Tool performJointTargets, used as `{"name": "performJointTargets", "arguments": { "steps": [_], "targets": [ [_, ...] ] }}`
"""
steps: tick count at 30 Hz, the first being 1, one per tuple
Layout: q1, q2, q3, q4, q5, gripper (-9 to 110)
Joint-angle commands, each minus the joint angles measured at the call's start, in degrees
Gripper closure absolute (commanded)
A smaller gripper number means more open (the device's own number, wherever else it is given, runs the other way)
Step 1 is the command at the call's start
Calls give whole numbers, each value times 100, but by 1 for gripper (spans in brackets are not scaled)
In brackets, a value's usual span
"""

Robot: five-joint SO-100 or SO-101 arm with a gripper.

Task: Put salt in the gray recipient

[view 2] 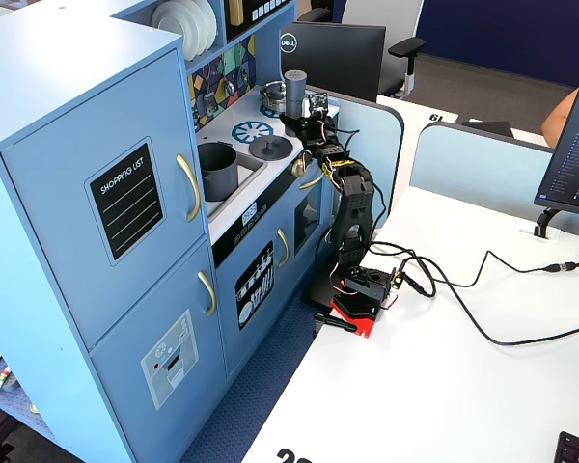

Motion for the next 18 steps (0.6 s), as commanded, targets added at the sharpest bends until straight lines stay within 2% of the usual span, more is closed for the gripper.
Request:
{"name": "performJointTargets", "arguments": {
  "steps": [1, 18],
  "targets": [
    [-105, -149, -765, -149, 35, 58],
    [-246, -888, -1556, -167, -62, 61]
  ]
}}
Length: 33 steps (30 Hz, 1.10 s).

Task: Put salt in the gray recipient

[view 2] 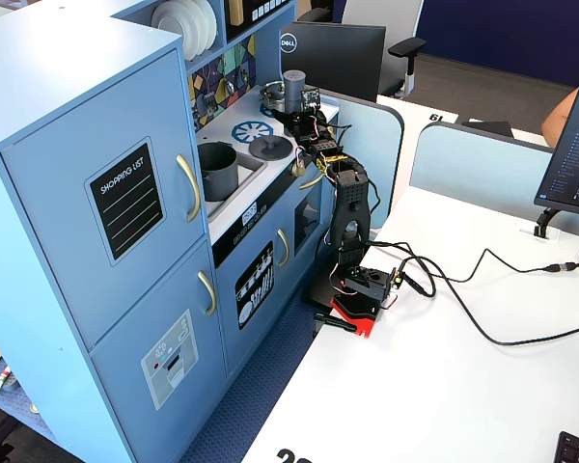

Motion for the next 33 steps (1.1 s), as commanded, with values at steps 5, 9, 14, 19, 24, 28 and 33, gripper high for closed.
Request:
{"name": "performJointTargets", "arguments": {
  "steps": [5, 9, 14, 19, 24, 28, 33],
  "targets": [
    [18, 18, -519, 18, -79, 63],
    [26, 0, -519, 88, -88, 64],
    [26, -44, -527, 167, -202, 72],
    [-26, -62, -519, 369, -492, 95],
    [-88, -53, -519, 308, -422, 101],
    [-158, 44, -563, 97, -334, 101],
    [-299, 475, -606, 53, -396, 101]
  ]
}}
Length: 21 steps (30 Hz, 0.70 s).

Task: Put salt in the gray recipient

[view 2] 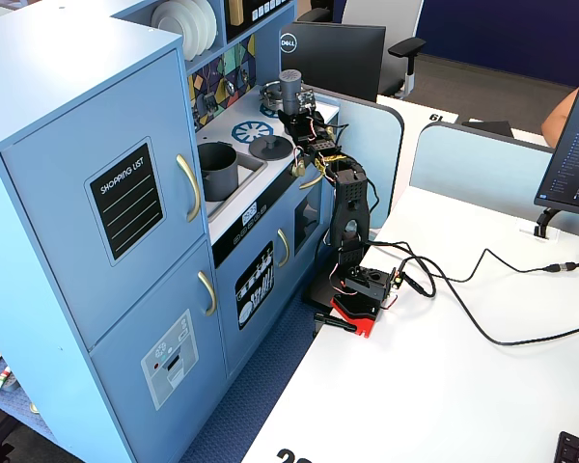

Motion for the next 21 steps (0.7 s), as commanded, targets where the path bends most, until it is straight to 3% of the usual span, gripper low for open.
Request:
{"name": "performJointTargets", "arguments": {
  "steps": [1, 21],
  "targets": [
    [-211, 729, -492, -53, 62, 101],
    [-1564, 3340, -633, 2250, 642, 101]
  ]
}}
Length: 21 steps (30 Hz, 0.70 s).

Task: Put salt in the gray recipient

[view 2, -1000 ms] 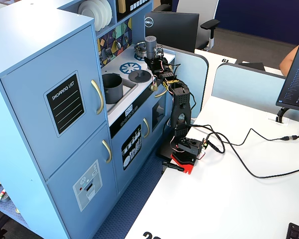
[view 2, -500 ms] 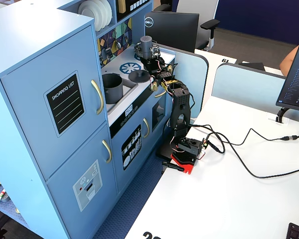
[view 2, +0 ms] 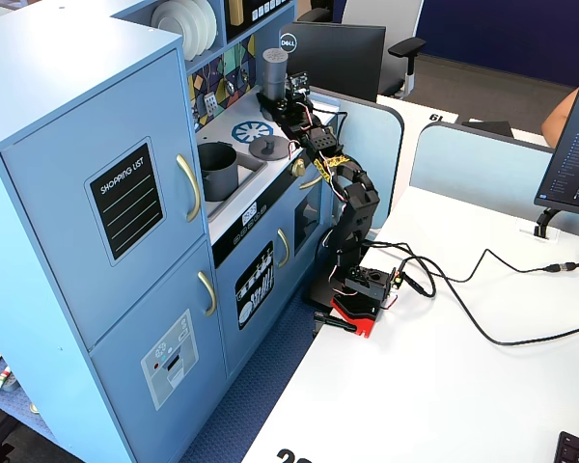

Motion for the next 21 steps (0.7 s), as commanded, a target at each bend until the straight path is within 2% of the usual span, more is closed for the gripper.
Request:
{"name": "performJointTargets", "arguments": {
  "steps": [1, 11, 21],
  "targets": [
    [-483, 932, -580, 378, 193, 101],
    [-1731, 1151, -1556, 1854, 1547, 101],
    [-3032, 1274, -1652, 2303, 2505, 101]
  ]
}}
